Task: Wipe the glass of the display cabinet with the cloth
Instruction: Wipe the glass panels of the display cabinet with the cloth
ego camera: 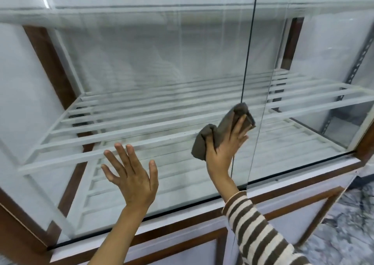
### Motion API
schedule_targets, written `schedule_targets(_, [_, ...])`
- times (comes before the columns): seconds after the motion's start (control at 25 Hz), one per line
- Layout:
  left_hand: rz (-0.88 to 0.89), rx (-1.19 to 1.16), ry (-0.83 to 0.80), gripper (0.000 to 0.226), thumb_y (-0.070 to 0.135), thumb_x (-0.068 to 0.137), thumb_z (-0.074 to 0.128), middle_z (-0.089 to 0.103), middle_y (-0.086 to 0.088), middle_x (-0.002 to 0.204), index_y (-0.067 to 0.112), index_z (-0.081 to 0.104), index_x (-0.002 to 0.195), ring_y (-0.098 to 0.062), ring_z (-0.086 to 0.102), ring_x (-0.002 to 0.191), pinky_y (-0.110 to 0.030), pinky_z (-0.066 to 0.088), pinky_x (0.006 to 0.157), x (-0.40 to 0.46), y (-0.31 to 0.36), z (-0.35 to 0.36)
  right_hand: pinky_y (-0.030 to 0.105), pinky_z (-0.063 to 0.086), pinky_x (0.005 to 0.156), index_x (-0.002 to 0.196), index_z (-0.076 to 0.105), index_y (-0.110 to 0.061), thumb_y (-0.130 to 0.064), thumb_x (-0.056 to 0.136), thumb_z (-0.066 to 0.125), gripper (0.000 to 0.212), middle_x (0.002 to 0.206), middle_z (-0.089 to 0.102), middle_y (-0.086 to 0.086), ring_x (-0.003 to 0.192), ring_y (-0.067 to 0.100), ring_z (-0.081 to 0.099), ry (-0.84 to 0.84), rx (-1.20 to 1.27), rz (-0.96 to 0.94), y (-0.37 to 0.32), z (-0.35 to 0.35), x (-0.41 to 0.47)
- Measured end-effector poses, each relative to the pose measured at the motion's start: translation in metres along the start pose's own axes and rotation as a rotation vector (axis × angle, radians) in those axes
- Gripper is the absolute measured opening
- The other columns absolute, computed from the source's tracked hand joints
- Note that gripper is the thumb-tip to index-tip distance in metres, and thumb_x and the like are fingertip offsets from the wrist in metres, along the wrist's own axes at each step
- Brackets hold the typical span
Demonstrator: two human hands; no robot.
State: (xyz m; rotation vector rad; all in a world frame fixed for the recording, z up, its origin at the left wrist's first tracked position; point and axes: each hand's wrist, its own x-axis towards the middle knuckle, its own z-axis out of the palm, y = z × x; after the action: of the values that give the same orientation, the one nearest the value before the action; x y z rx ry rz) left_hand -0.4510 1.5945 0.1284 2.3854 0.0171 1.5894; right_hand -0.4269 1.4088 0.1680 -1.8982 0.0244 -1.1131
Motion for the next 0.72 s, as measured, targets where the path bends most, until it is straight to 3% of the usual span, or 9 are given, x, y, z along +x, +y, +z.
schedule_targets(0.12, [0.049,-0.074,-0.028,0.066,0.042,0.098,0.025,-0.013,0.000,0.160,0.016,-0.003,0.152,-0.024,-0.012,0.147,-0.046,-0.009,0.116,0.001,-0.007,-0.010,0.045,-0.027,0.112,0.150,-0.007,-0.044,-0.069,0.089,0.033,0.077,0.159,-0.021,-0.015,0.148,0.022,-0.020,-0.106,-0.276,-0.290,-0.014,0.018,-0.019])
schedule_targets(0.24, [0.131,-0.074,0.045,0.058,0.038,0.099,0.026,0.003,0.000,0.161,0.015,0.014,0.151,-0.022,0.003,0.148,-0.041,0.001,0.118,0.017,-0.032,-0.029,0.053,-0.024,0.112,0.147,-0.011,-0.049,-0.075,0.079,0.039,0.088,0.157,-0.023,-0.019,0.147,0.017,-0.021,-0.021,-0.236,-0.130,-0.031,0.018,0.002])
schedule_targets(0.36, [0.007,-0.089,0.161,0.054,0.032,0.098,0.030,0.014,-0.004,0.158,0.008,0.024,0.147,-0.022,0.007,0.148,-0.039,0.004,0.119,0.048,-0.049,-0.047,0.060,-0.017,0.112,0.151,-0.003,-0.037,-0.074,0.082,0.040,0.089,0.162,-0.008,-0.003,0.148,0.028,-0.013,0.083,-0.084,-0.027,-0.098,0.031,0.033])
schedule_targets(0.48, [-0.039,-0.107,0.207,0.053,0.026,0.096,0.034,0.026,-0.013,0.152,0.002,0.029,0.143,-0.022,0.009,0.148,-0.040,0.006,0.118,0.065,-0.061,-0.062,0.051,-0.020,0.114,0.153,0.011,-0.029,-0.066,0.091,0.033,0.075,0.163,0.003,0.002,0.148,0.030,-0.011,0.047,-0.165,-0.332,-0.152,0.066,0.013])
schedule_targets(0.56, [-0.019,-0.118,0.173,0.053,0.027,0.097,0.032,0.027,-0.016,0.152,0.003,0.028,0.143,-0.022,0.009,0.148,-0.040,0.006,0.118,0.064,-0.072,-0.073,0.054,-0.014,0.117,0.152,0.020,-0.028,-0.052,0.098,0.035,0.061,0.162,0.002,-0.002,0.150,0.029,-0.006,-0.030,-0.186,-0.538,-0.156,0.087,-0.022])
schedule_targets(0.72, [0.022,-0.137,0.101,0.052,0.029,0.098,0.030,0.029,-0.015,0.151,0.002,0.030,0.142,-0.021,0.011,0.148,-0.040,0.009,0.118,0.051,-0.092,-0.093,0.048,-0.004,0.121,0.147,0.032,-0.023,-0.035,0.103,0.032,0.046,0.161,0.013,-0.012,0.150,0.023,0.007,-0.161,-0.034,-0.613,-0.135,0.091,-0.066])
